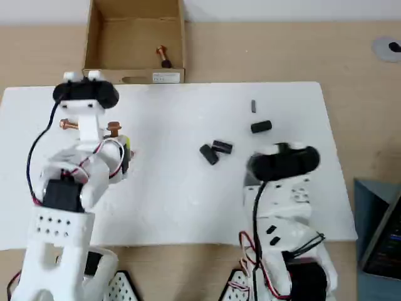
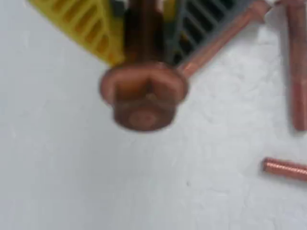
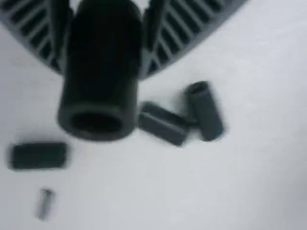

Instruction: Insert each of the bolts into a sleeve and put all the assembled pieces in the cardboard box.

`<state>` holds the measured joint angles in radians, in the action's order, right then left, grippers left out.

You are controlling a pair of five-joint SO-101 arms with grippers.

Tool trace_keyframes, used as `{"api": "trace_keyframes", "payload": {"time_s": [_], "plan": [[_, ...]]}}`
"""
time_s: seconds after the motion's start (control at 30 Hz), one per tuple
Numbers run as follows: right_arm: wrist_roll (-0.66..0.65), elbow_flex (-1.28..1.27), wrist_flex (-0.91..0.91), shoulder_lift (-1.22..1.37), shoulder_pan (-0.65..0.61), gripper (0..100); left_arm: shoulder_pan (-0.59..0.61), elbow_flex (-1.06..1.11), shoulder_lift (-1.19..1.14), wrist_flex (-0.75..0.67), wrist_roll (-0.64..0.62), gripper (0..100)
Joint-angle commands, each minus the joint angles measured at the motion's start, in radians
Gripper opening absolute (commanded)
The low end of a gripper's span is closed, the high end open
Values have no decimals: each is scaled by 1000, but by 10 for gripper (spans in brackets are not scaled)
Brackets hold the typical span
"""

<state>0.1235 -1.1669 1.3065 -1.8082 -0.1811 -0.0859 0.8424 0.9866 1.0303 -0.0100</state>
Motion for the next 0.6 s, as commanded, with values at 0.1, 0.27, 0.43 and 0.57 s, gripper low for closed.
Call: {"api": "trace_keyframes", "payload": {"time_s": [0.1, 0.27, 0.43, 0.57], "plan": [[9, -25, -31, -91, -194, 10, -12, 176, 206, -143, -163, 2], [9, -59, -87, -91, -277, 10, -12, 298, 389, -238, -203, 2], [9, -127, -190, -91, -366, 10, -81, 394, 572, -275, -203, 2], [8, -173, -275, -91, -466, 10, -187, 408, 707, -279, -203, 2]]}}
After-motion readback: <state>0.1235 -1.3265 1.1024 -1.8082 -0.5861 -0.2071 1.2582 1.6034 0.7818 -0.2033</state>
